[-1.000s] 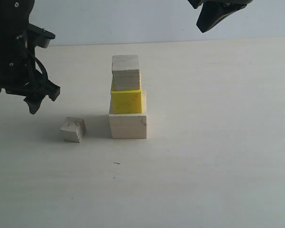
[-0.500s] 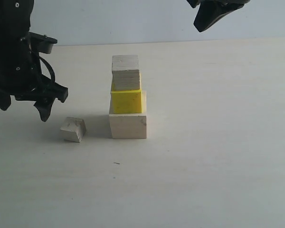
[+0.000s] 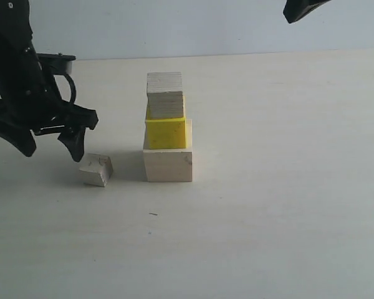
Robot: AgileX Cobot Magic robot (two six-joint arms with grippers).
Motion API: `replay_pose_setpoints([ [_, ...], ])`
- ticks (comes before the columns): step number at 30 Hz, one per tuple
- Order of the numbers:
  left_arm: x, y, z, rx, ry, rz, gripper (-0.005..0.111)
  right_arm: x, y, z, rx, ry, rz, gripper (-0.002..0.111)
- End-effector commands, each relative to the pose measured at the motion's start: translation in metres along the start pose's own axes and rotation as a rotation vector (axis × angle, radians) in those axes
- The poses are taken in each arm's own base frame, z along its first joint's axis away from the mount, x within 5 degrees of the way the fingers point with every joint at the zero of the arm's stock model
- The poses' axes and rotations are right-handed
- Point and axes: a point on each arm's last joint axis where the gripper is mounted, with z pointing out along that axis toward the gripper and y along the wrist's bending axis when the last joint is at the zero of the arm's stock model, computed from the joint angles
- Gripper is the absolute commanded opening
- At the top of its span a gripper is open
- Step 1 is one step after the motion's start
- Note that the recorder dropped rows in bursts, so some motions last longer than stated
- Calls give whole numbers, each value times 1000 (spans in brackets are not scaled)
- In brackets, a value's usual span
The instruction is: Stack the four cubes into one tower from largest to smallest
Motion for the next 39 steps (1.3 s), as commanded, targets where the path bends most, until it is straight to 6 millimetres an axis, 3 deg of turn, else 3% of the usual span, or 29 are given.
replay_pose_setpoints([
  [1, -3, -1, 10, 11, 13, 14, 75, 13, -17, -7, 10, -108, 95, 0],
  [10, -11, -2, 9, 23, -77, 13, 75, 58, -39, -37, 110, -281, 212, 0],
  [17, -12, -7, 9, 77, -89, 1, 75, 87, -31, -75, 188, -581, 200, 0],
  [25, -14, -7, 9, 79, -108, -2, 75, 125, -23, -95, 260, -758, 217, 0],
  [34, -16, -10, 27, 102, -44, -20, 70, 139, -38, -105, 462, -726, 297, 0],
  [39, -19, -16, 33, 162, -49, 1, 70, 140, -38, -105, 469, -727, 303, 0],
])
